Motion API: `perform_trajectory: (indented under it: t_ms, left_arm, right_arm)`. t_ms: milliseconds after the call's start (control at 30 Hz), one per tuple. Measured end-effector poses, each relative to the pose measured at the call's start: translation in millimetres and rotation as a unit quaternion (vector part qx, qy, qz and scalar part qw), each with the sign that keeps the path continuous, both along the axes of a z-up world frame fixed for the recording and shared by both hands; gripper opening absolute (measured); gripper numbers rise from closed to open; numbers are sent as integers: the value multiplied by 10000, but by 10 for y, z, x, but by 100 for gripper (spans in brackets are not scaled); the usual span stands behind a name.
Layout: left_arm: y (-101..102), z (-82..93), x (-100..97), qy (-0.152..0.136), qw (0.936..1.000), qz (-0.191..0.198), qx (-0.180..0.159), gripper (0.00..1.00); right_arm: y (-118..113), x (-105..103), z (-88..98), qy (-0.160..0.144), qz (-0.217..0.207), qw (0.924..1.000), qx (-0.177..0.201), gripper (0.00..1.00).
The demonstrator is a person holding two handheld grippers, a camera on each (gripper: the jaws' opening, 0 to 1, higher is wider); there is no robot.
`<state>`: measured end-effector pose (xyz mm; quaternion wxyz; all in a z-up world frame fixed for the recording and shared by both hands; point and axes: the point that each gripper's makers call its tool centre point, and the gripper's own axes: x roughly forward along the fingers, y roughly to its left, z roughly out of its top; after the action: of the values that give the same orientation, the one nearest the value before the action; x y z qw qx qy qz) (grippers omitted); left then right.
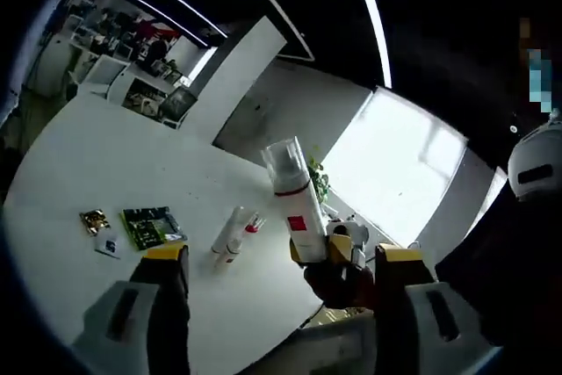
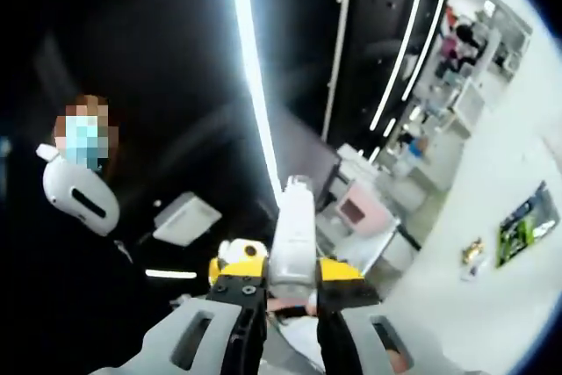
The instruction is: Arrange the skincare products in the storage area until every visible bottle or jar stands upright without overlapping.
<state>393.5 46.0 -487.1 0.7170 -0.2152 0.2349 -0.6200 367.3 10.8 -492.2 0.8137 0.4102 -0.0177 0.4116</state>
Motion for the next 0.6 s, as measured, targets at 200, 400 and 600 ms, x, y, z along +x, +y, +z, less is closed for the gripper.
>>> perform_trajectory:
  t_ms: [200, 400, 600]
  left_arm:
    - [-104, 187, -110, -113, 9988, -293, -368, 61]
    - [-109, 423, -183, -316, 9962, -368, -728, 39]
    - [-67, 646, -163, -612, 9936, -382, -872, 29]
  right_arm:
    - [161, -160, 196, -342, 389, 9987, -16, 11]
    - [230, -253, 318, -543, 561, 9969, -43, 11]
    - [276, -303, 389, -643, 663, 9957, -30, 11]
